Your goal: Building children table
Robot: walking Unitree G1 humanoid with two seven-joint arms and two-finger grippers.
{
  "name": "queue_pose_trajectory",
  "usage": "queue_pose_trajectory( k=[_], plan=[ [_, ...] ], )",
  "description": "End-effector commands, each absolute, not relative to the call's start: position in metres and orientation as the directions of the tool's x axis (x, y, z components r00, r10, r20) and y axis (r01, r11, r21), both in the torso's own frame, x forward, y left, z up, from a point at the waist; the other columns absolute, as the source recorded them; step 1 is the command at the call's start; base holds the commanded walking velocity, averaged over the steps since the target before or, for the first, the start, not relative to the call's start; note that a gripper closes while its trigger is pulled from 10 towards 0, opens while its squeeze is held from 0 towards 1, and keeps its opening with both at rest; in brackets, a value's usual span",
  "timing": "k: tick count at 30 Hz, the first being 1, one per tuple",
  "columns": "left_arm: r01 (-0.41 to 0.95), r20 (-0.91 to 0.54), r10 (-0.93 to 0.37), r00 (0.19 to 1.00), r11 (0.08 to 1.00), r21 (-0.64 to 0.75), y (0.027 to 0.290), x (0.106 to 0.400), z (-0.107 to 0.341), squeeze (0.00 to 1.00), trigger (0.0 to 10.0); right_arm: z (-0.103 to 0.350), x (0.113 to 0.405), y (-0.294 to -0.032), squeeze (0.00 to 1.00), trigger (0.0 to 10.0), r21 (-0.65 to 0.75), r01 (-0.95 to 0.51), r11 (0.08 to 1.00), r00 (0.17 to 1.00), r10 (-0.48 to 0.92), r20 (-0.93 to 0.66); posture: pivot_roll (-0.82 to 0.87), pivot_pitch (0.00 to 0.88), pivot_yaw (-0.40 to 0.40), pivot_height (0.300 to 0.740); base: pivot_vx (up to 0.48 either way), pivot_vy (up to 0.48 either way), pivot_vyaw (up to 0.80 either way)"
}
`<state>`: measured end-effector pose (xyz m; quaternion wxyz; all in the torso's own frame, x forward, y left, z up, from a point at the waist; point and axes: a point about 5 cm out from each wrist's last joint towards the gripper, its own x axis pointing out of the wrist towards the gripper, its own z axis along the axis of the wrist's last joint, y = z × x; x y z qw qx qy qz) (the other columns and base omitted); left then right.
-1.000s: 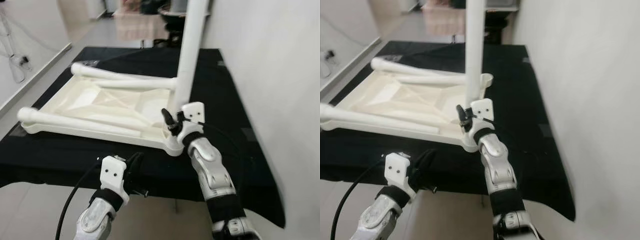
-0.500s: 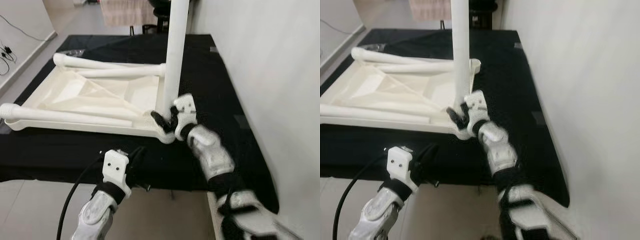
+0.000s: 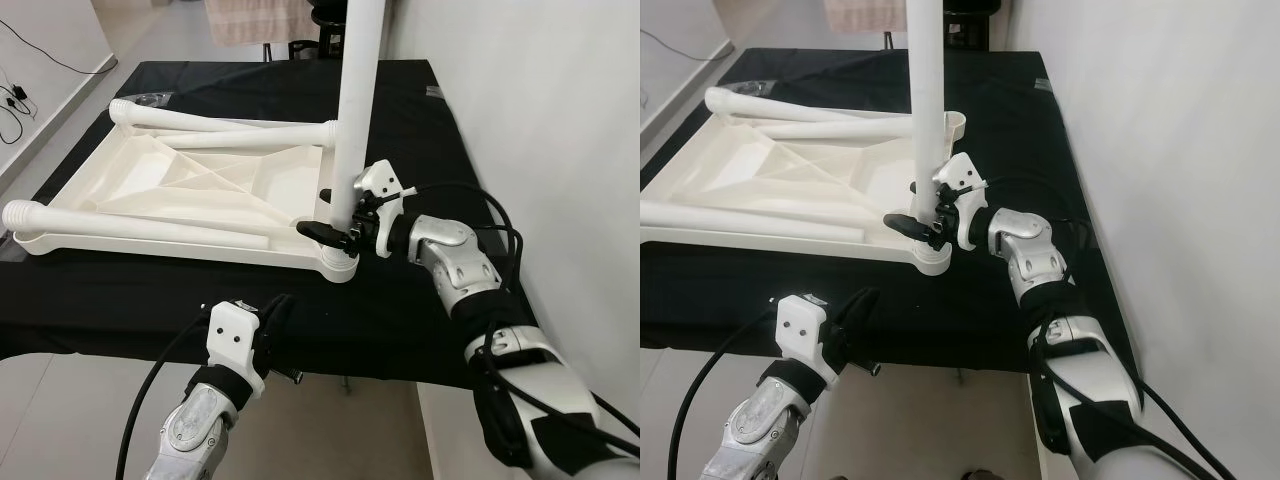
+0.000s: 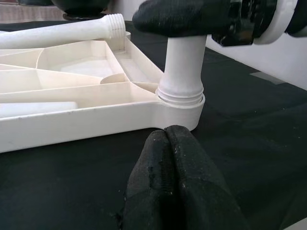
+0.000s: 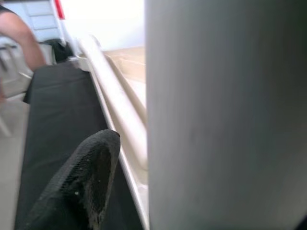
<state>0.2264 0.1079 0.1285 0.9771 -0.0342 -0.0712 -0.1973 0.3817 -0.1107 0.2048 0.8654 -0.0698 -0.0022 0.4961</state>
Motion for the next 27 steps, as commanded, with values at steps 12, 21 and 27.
queue_pose_trajectory(
  k=[12,21,27],
  plan=[
    [0.383,0.135,-0.375,0.917,0.923,-0.039,0.109,0.224,0.124,0.00,10.0,0.191,0.381,-0.117,0.00,0.0,-0.020,-0.881,0.472,0.473,0.880,-0.047,0.16,0.114,-0.024,0.740,0.000,0.000,0.00],
    [0.383,0.141,-0.374,0.917,0.923,-0.041,0.111,0.222,0.127,0.00,10.0,0.128,0.367,-0.130,0.00,0.0,-0.088,-0.321,0.943,0.929,0.295,-0.225,0.13,0.150,-0.020,0.740,0.000,0.000,0.00],
    [0.386,0.139,-0.377,0.916,0.922,-0.043,0.112,0.223,0.127,0.00,10.0,0.111,0.341,-0.114,0.00,0.0,-0.025,-0.277,0.960,0.928,0.261,-0.265,0.11,0.138,0.007,0.740,0.000,0.000,0.00]
  ],
)
